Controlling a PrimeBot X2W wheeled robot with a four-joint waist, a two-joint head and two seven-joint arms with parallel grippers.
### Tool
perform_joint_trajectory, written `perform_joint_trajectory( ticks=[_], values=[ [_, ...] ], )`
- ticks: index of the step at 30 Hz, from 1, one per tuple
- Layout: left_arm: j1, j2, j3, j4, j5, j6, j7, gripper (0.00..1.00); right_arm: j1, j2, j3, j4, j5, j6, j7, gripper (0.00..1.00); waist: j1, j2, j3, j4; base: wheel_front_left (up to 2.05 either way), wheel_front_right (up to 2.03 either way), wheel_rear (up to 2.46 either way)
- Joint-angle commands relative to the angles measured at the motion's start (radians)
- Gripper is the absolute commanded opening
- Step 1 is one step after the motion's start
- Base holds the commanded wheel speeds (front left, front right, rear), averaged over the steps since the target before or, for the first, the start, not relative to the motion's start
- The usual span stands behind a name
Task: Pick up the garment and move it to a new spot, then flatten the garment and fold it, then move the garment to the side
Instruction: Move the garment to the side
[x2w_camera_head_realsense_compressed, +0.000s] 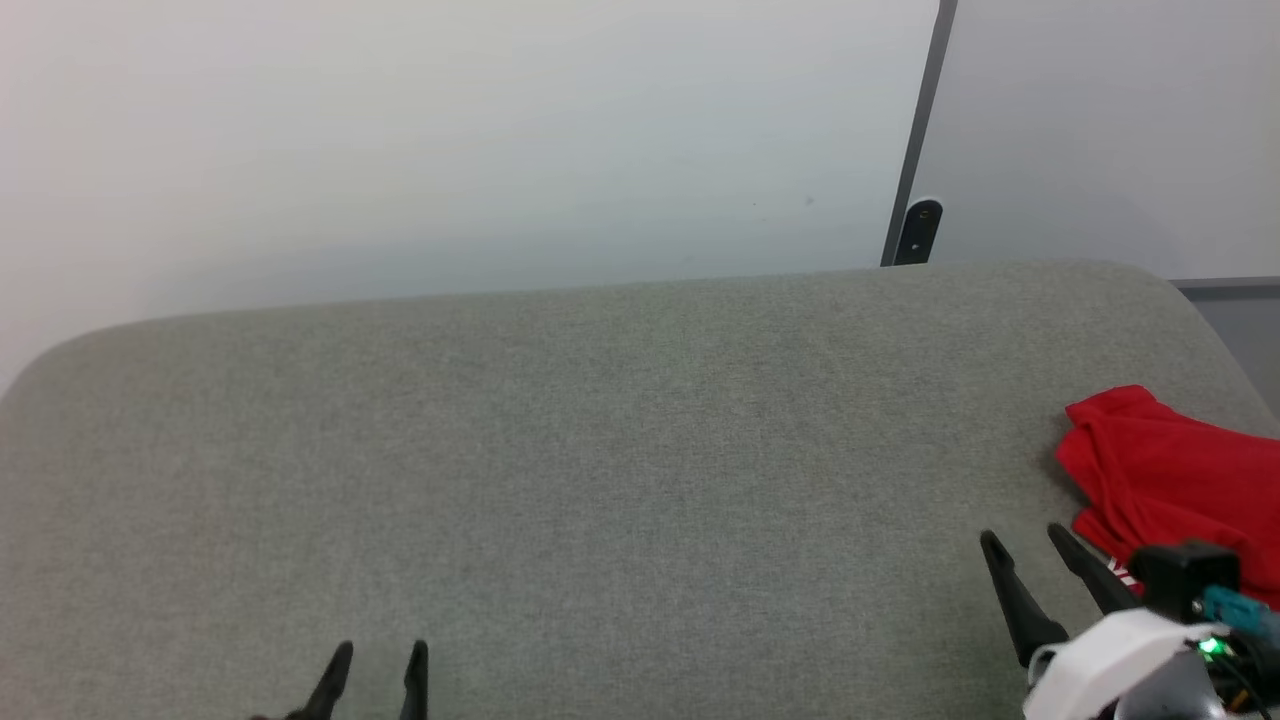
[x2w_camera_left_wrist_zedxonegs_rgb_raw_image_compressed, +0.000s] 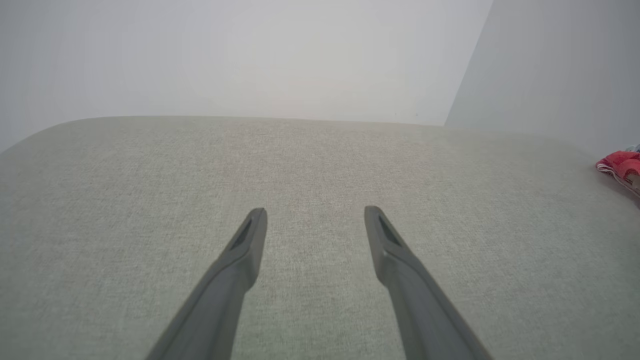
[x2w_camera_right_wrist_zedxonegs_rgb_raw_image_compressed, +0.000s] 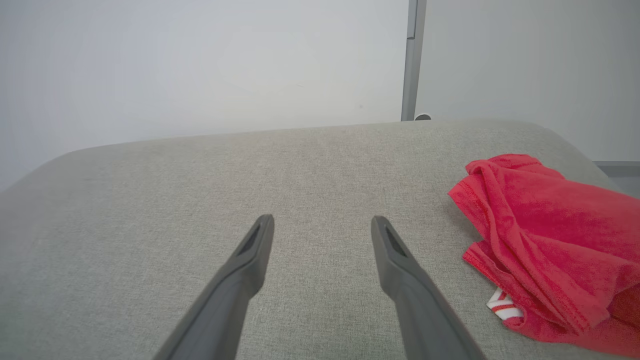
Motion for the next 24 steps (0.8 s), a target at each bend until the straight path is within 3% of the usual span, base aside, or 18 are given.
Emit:
perform_joint_trajectory(
  ticks=[1, 11, 24],
  values=[
    [0.025, -0.006, 0.003, -0.013, -0.004, 0.002, 0.001, 1.0, 0.035, 0.006, -0.021, -0.03, -0.017, -0.002, 0.004, 1.0, 0.0, -0.0001, 0.001, 0.003, 0.0, 0.0, 0.0],
    [0.163, -0.027, 0.03, -0.142, -0.001, 0.037, 0.001, 1.0, 0.188, 0.052, -0.1, -0.196, -0.06, -0.002, 0.059, 1.0, 0.0, -0.0001, 0.018, 0.006, 0.0, 0.0, 0.0],
    [0.172, -0.031, 0.018, -0.184, -0.005, 0.054, 0.001, 1.0, 0.222, 0.081, -0.123, -0.265, -0.082, -0.002, 0.101, 1.0, 0.0, -0.0001, 0.017, 0.01, 0.0, 0.0, 0.0]
  ],
)
